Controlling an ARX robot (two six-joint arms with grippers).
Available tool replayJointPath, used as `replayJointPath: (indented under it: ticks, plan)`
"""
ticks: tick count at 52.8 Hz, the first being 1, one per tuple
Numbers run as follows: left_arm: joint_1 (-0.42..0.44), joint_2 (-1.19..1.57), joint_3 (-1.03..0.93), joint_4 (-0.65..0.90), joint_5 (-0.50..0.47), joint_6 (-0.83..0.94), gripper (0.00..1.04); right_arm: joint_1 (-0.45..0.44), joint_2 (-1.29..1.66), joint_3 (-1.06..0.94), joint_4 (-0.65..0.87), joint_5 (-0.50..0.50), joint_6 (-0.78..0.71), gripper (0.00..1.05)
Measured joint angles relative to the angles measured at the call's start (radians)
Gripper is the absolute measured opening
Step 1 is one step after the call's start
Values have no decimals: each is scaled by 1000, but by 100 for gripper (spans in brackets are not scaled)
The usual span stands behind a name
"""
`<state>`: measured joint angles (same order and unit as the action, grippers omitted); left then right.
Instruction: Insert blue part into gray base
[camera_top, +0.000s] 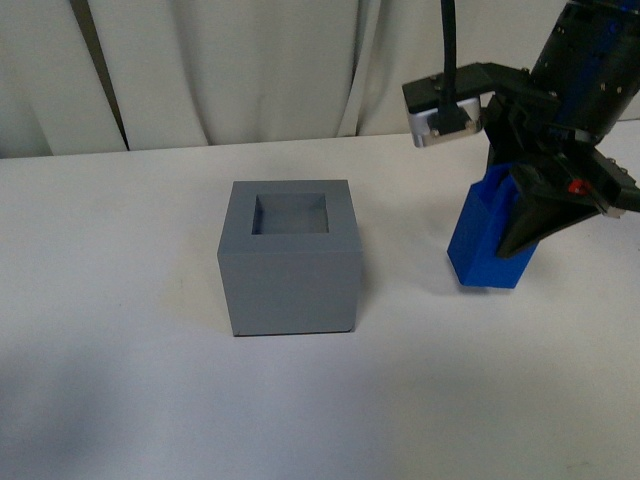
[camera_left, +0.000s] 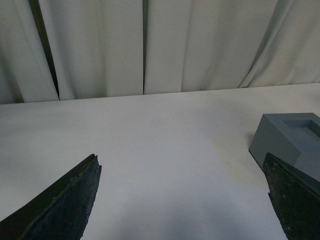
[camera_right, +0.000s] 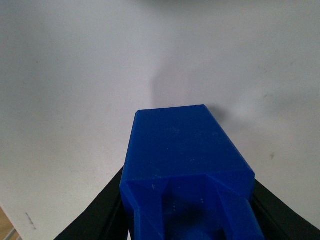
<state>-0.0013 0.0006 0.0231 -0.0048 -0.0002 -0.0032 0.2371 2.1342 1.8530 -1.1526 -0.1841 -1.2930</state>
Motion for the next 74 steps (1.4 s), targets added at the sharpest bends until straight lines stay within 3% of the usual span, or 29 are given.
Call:
replayJointPath:
  ticks: [39, 52, 74]
  plan:
    - [0, 0, 0, 0, 0, 0, 99, 175, -5, 380, -211, -53, 109, 48]
    - [0, 0, 0, 0, 0, 0, 99, 256, 37, 392, -201, -20, 148, 48]
    - [0, 0, 0, 0, 0, 0, 99, 301, 59, 376, -156, 3, 180, 48]
